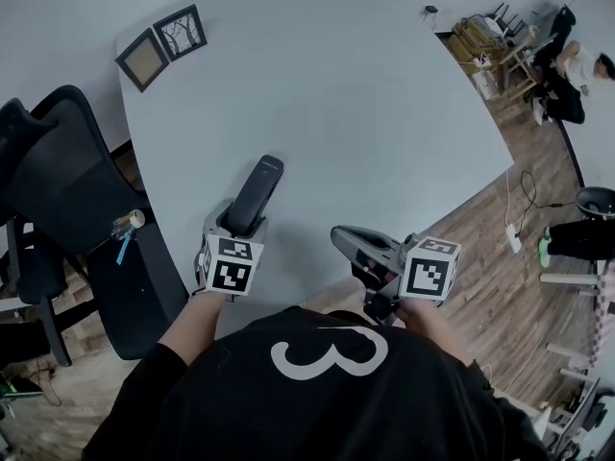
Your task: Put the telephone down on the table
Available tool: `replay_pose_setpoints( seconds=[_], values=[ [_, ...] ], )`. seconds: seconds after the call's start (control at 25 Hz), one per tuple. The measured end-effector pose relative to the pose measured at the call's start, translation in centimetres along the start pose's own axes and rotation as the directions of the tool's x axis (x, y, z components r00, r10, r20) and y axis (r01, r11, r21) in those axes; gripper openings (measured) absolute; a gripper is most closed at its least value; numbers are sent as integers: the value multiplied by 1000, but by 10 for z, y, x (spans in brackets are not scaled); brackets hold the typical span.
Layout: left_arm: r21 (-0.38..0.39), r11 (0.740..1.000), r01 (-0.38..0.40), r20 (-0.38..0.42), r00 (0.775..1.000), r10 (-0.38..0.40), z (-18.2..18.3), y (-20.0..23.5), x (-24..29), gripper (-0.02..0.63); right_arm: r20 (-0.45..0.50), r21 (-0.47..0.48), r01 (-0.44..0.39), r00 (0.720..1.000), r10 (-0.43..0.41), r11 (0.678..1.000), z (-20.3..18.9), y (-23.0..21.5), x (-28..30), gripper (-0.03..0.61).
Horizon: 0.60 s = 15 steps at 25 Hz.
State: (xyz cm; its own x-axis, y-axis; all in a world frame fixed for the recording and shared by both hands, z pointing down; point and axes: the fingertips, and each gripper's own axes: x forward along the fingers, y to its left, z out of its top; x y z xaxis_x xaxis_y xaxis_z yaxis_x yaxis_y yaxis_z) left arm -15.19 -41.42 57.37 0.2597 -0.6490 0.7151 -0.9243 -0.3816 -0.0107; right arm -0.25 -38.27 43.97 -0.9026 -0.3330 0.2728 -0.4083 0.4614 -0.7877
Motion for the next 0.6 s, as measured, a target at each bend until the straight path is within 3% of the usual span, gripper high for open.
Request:
replay_pose_setpoints(
  seconds=[0.28, 0.44, 0.6],
  values=[
    [15, 998, -68, 6, 998, 68, 3, 6, -1, 338, 8, -19, 24, 1000, -24, 1000, 1, 0, -13, 8],
    [3, 999, -37, 85, 996, 37, 20, 1, -14, 384, 3, -33, 27, 1000, -27, 999, -6, 4, -20, 8],
    [-11, 999, -47, 164, 985, 48, 44, 3, -47, 390, -1, -68, 28, 1000, -28, 997, -14, 10, -30, 9]
  ],
)
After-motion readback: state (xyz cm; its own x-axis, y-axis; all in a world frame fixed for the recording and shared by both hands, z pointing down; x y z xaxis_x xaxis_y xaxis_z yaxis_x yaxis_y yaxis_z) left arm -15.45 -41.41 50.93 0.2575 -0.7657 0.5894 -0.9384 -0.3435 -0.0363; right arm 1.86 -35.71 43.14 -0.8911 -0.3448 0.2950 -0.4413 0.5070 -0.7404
